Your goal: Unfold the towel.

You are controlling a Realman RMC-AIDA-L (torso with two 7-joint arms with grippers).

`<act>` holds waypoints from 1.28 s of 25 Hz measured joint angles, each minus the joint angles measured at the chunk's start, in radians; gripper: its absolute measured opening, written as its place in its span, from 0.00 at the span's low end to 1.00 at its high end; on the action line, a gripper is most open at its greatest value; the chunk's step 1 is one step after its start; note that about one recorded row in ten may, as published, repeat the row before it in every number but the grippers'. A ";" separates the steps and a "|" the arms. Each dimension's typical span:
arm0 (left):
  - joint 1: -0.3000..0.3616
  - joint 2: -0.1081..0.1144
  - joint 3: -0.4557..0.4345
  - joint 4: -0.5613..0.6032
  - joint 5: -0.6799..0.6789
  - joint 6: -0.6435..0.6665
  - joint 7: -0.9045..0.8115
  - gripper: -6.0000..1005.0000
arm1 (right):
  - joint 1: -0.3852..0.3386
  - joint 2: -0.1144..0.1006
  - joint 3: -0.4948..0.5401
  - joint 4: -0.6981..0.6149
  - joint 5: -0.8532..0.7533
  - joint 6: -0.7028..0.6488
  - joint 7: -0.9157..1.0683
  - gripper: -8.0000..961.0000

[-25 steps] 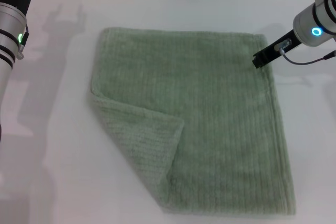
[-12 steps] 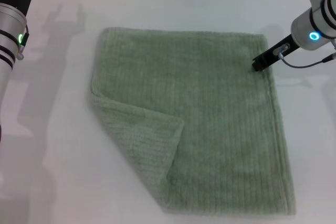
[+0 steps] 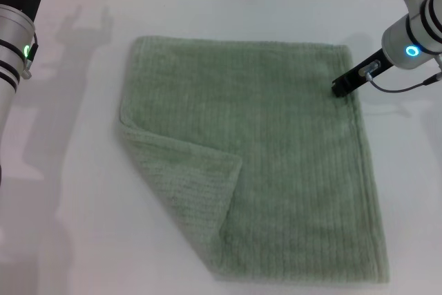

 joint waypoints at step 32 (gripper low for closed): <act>0.099 0.138 0.590 0.855 0.948 -0.046 -1.745 0.61 | 0.017 -0.011 -0.002 0.034 -0.001 -0.028 -0.023 0.01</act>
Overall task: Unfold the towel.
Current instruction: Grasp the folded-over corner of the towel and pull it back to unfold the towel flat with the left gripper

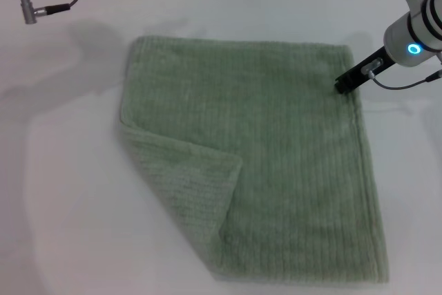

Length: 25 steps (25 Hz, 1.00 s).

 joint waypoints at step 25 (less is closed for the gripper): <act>-0.147 -0.086 -0.059 0.046 0.492 0.414 0.049 0.63 | 0.016 0.002 0.000 0.015 -0.011 -0.003 -0.020 0.01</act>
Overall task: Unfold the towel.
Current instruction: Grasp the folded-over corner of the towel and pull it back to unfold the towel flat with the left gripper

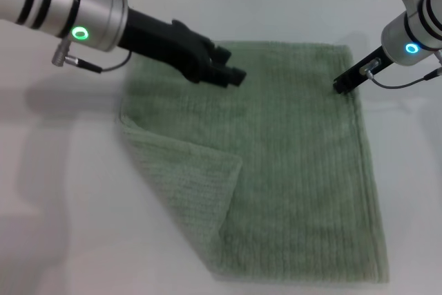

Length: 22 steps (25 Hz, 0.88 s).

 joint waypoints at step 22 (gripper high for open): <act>-0.010 -0.042 0.156 -0.084 0.028 -0.029 0.039 0.64 | 0.007 0.000 0.000 0.000 -0.002 -0.004 0.000 0.01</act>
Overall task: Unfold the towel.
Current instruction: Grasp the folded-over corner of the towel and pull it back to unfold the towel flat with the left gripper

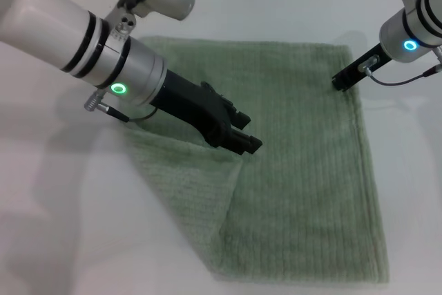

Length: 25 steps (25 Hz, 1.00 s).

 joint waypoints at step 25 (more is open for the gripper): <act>0.011 -0.003 0.150 -0.040 -0.014 -0.130 -0.002 0.80 | 0.007 0.005 -0.011 0.002 0.000 -0.003 0.002 0.01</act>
